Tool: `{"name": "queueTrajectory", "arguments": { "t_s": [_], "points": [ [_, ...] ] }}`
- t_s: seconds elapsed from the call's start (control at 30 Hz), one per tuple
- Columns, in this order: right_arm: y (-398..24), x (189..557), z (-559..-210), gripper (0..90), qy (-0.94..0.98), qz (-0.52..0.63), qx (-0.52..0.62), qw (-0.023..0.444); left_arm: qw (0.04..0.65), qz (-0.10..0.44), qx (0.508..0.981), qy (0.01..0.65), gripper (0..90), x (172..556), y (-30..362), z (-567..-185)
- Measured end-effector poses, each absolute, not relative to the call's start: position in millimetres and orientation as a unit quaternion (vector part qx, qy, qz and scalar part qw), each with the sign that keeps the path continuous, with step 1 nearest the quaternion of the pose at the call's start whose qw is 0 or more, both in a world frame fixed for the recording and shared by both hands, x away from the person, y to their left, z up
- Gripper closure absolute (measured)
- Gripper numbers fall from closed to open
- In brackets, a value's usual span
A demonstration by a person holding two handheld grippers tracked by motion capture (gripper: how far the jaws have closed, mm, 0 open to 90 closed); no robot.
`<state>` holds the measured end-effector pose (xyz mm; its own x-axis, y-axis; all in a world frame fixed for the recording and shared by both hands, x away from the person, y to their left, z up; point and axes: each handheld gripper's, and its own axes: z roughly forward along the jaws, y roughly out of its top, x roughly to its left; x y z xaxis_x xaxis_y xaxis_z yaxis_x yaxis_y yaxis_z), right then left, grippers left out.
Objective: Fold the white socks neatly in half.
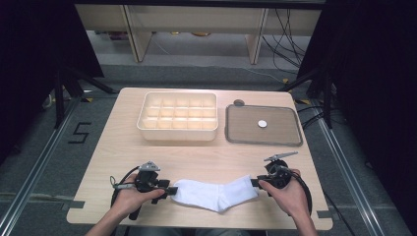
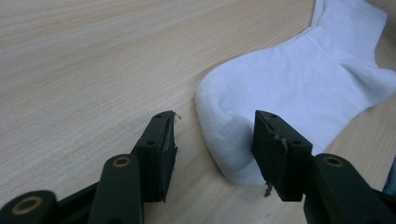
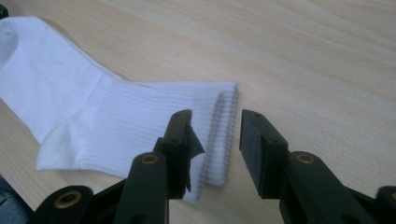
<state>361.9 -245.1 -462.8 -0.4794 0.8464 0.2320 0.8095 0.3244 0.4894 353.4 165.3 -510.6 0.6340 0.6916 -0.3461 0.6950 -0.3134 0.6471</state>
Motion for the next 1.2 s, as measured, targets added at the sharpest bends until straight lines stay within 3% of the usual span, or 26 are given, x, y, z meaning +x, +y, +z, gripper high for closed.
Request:
{"name": "queueTrajectory", "arguments": {
  "t_s": [0.6, 1.07, 1.2],
  "points": [
    [-229, 373, -475, 68.2, 0.822, 0.215, 0.527, 0.027, 0.394, -0.024, 0.808, 0.437, 80.7, 356, 165, -513],
    [-224, 378, -478, 70.7, 0.811, 0.187, 0.555, -0.006, 0.390, -0.036, 0.805, 0.445, 85.0, 360, 167, -511],
    [-226, 379, -479, 75.4, 0.804, 0.192, 0.563, -0.021, 0.402, -0.055, 0.798, 0.446, 85.5, 364, 170, -509]
  ]
}}
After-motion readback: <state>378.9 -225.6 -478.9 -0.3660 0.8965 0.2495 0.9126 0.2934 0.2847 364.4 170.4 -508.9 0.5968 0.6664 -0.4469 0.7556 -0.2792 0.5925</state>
